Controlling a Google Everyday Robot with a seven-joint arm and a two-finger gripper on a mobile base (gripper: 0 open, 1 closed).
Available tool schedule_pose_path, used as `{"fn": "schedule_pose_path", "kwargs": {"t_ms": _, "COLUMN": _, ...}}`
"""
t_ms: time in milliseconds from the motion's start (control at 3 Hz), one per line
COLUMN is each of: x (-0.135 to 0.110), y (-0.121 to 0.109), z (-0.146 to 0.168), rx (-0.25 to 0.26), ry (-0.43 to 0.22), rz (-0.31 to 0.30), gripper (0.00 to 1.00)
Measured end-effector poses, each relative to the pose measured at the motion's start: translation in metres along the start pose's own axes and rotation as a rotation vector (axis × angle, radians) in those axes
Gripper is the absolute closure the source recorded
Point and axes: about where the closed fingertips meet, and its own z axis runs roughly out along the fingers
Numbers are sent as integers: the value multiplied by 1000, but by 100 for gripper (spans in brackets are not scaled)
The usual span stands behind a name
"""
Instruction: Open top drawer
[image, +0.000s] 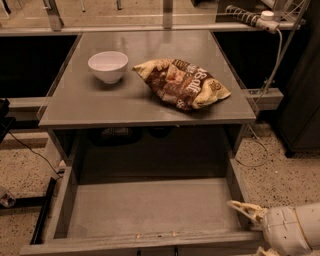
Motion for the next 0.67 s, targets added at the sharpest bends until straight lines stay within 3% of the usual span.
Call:
{"fn": "schedule_pose_path", "kwargs": {"t_ms": 333, "x": 0, "y": 0, "z": 0, "rx": 0, "ry": 0, "rz": 0, "gripper": 0}}
{"fn": "schedule_pose_path", "kwargs": {"t_ms": 667, "x": 0, "y": 0, "z": 0, "rx": 0, "ry": 0, "rz": 0, "gripper": 0}}
